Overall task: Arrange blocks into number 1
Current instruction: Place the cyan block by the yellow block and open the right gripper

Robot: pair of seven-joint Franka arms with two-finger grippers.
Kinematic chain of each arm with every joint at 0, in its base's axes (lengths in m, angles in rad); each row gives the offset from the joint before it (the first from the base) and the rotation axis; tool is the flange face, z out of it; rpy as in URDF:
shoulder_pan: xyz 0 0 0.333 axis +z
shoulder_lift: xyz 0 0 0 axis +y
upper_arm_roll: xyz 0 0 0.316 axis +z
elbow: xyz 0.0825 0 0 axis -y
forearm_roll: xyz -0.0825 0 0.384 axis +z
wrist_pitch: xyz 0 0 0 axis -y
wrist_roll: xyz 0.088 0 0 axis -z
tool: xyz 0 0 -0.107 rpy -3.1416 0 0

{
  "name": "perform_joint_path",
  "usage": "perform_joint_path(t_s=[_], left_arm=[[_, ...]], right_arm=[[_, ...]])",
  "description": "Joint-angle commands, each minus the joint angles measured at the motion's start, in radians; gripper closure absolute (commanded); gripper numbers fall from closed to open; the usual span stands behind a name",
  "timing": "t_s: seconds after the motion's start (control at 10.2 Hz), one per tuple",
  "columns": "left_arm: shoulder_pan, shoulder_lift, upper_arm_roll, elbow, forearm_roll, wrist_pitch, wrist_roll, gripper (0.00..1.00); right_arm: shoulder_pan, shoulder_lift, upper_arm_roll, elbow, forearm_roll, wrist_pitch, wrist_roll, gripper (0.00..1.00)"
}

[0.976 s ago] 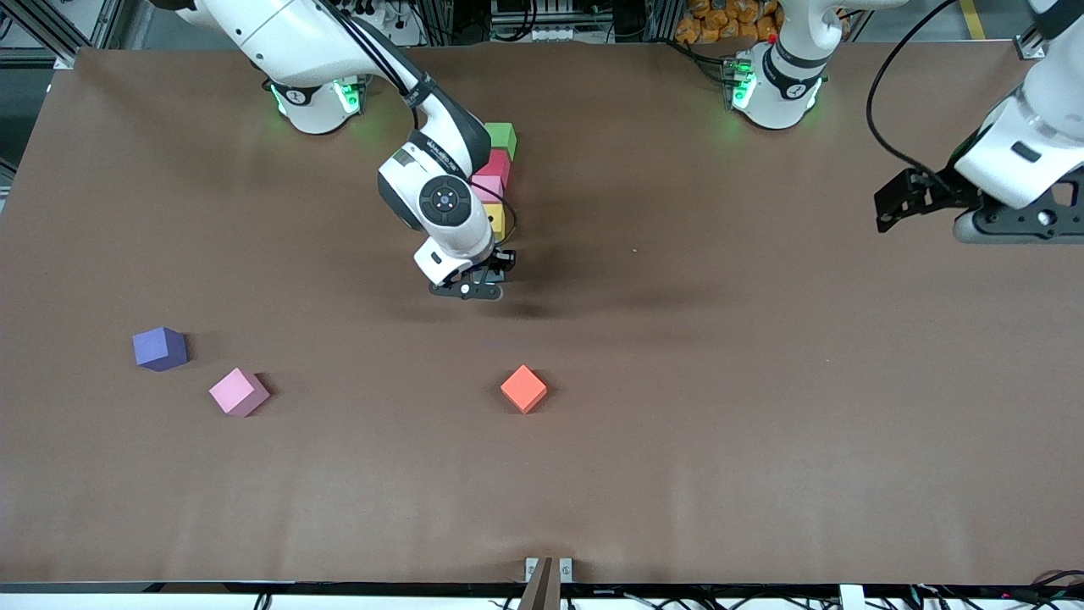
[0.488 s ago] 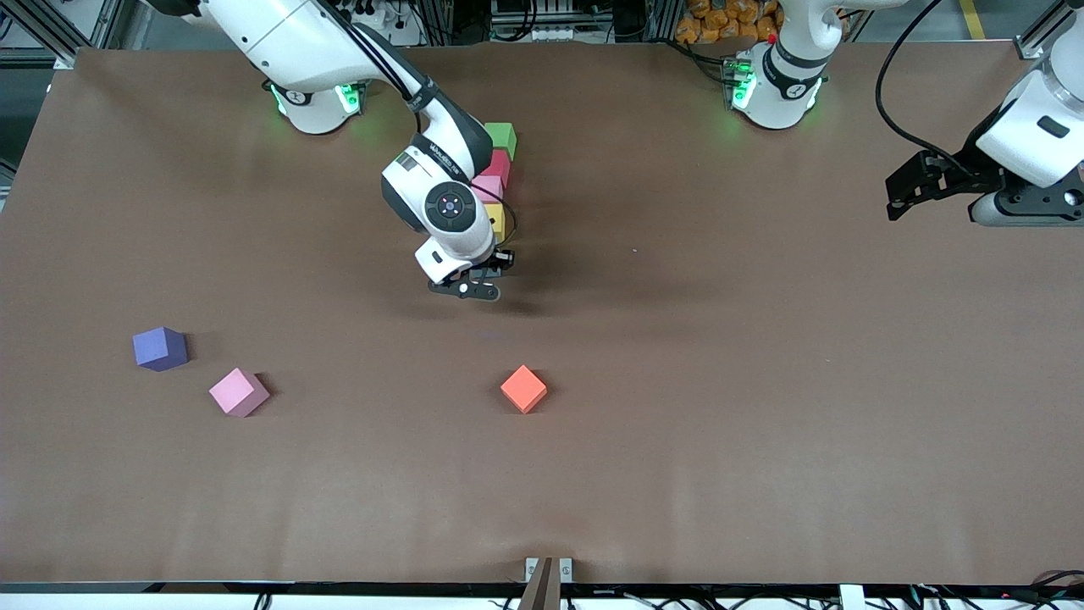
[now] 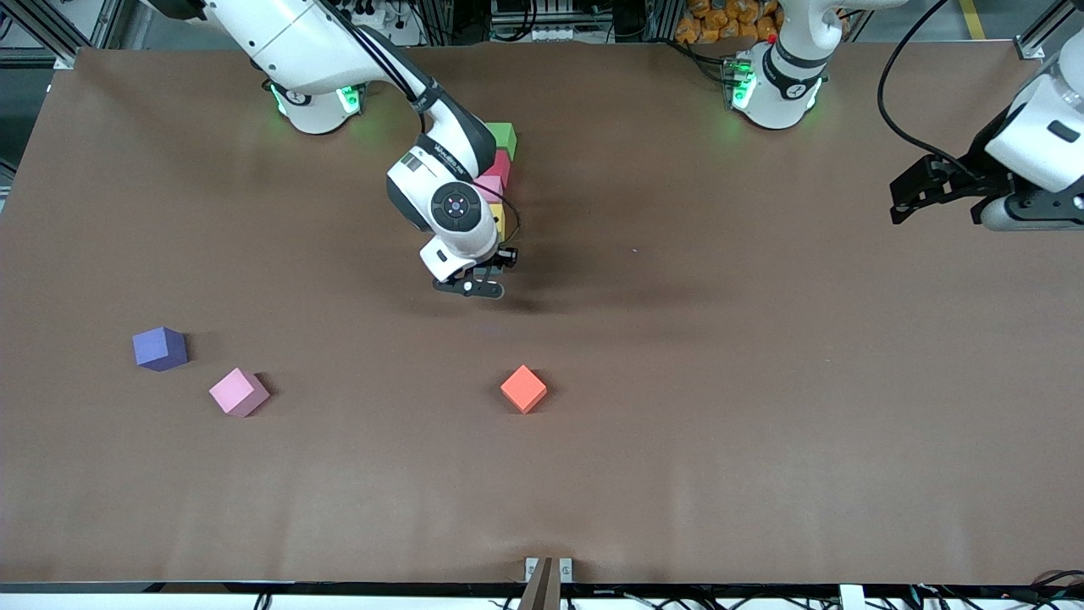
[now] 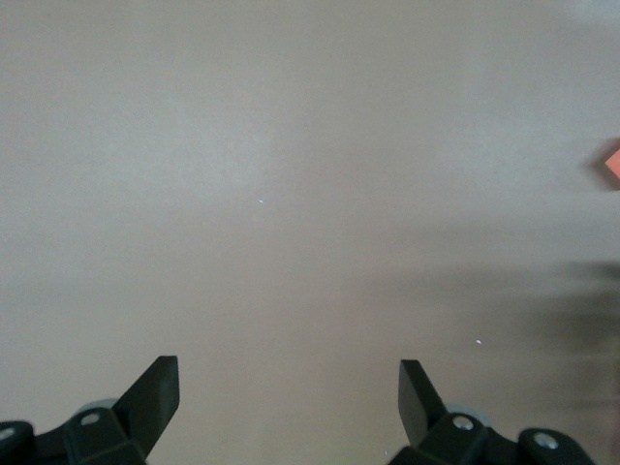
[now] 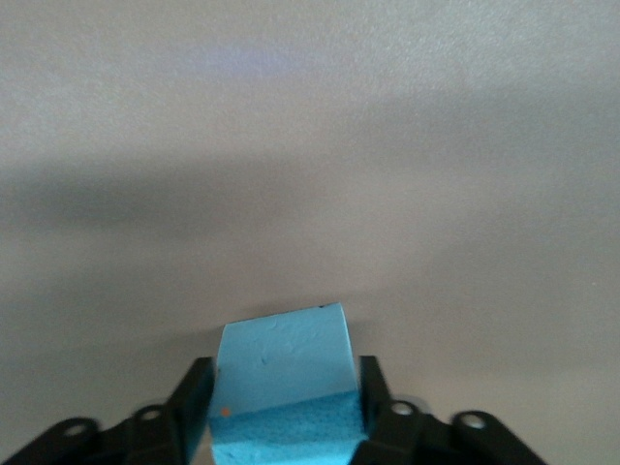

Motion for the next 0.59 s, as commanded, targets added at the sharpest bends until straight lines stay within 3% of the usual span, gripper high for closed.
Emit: perform_joint_path(t_s=[0.0, 0.29, 0.49], left_arm=[[0.008, 0.01, 0.005, 0.032, -0.027, -0.019, 0.0, 0.0], [0.008, 0.005, 0.036, 0.032, -0.047, -0.023, 0.002, 0.0], [0.005, 0.001, 0.044, 0.032, -0.056, -0.025, 0.002, 0.0]], right_arm=[[-0.009, -0.048, -0.006, 0.003, -0.011, -0.003, -0.005, 0.0], [-0.092, -0.212, -0.005, 0.006, -0.005, -0.078, -0.009, 0.0], [-0.168, -0.322, -0.003, 0.033, -0.002, -0.17, -0.113, 0.0]])
